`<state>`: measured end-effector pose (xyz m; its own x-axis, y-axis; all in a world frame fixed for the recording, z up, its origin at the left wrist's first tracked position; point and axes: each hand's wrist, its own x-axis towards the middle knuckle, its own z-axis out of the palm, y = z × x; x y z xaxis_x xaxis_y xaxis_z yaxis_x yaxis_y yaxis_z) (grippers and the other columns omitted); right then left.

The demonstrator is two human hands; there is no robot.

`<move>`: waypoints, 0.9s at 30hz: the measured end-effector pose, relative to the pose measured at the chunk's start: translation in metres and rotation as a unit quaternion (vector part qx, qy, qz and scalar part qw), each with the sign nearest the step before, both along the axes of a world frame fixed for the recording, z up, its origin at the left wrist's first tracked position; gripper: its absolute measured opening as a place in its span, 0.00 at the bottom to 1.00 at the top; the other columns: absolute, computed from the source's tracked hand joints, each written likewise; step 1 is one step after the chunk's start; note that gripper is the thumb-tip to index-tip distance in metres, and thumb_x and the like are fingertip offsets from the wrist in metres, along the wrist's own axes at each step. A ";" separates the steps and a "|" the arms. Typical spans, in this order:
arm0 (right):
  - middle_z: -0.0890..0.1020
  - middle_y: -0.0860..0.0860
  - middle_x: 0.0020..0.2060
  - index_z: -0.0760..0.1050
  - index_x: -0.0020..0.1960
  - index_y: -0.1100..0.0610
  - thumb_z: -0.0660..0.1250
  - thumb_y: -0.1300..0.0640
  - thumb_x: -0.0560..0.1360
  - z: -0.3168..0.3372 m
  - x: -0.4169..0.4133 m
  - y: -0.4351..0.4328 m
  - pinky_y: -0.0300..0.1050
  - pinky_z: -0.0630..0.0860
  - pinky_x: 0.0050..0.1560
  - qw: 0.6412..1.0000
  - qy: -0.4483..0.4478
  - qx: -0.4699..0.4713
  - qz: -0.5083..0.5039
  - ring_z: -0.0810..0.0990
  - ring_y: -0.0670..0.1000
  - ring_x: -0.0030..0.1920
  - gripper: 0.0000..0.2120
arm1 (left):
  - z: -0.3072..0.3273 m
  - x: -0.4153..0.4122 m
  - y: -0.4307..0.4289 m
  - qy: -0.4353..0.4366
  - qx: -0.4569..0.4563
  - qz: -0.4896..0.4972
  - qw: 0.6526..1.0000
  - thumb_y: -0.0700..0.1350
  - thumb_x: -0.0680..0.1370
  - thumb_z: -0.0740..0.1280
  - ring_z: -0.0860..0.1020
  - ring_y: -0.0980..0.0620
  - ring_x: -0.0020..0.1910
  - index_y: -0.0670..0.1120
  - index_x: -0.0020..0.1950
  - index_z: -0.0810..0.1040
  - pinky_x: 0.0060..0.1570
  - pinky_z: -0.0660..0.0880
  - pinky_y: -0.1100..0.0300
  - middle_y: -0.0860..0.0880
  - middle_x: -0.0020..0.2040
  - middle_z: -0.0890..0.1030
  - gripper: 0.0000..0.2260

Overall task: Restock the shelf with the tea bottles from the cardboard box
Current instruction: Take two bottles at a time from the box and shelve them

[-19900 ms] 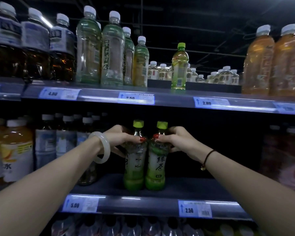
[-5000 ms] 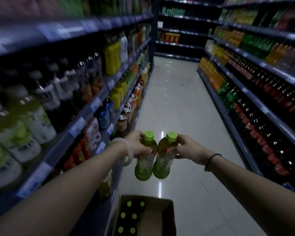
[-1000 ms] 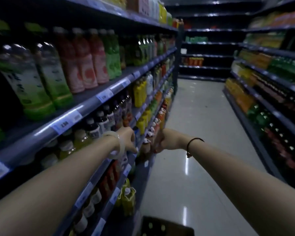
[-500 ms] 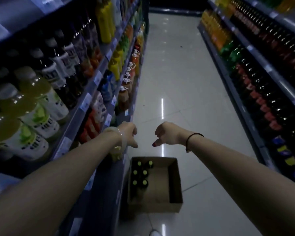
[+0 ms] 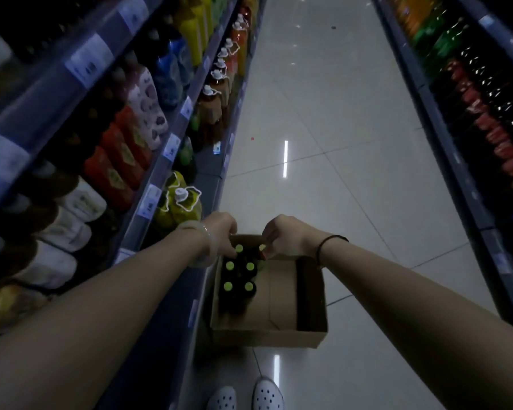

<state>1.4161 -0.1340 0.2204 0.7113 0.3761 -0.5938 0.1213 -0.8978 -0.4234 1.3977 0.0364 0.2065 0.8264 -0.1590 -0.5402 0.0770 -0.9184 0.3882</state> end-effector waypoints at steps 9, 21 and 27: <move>0.83 0.57 0.48 0.79 0.50 0.63 0.72 0.56 0.69 -0.195 -0.015 0.002 0.45 0.76 0.49 1.000 0.014 -0.003 0.004 0.80 0.56 0.52 0.13 | -0.188 -0.014 0.009 0.004 0.009 -0.004 1.000 0.46 0.69 0.75 0.79 0.46 0.53 0.41 0.57 0.77 0.53 0.77 0.55 0.44 0.52 0.80 0.19; 0.81 0.57 0.49 0.76 0.53 0.63 0.72 0.56 0.70 -0.368 -0.024 0.002 0.49 0.78 0.48 1.000 -0.012 0.000 0.014 0.79 0.56 0.49 0.16 | -0.359 -0.021 0.002 -0.015 0.014 0.015 1.000 0.45 0.69 0.75 0.79 0.44 0.56 0.42 0.63 0.75 0.52 0.76 0.57 0.43 0.59 0.78 0.24; 0.71 0.46 0.33 0.69 0.40 0.55 0.71 0.58 0.71 -0.405 -0.019 0.003 0.37 0.64 0.29 1.000 -0.020 0.000 0.008 0.73 0.51 0.40 0.10 | -0.393 -0.023 0.003 0.002 0.030 0.023 0.999 0.43 0.70 0.74 0.77 0.43 0.60 0.42 0.68 0.72 0.59 0.76 0.53 0.42 0.63 0.75 0.27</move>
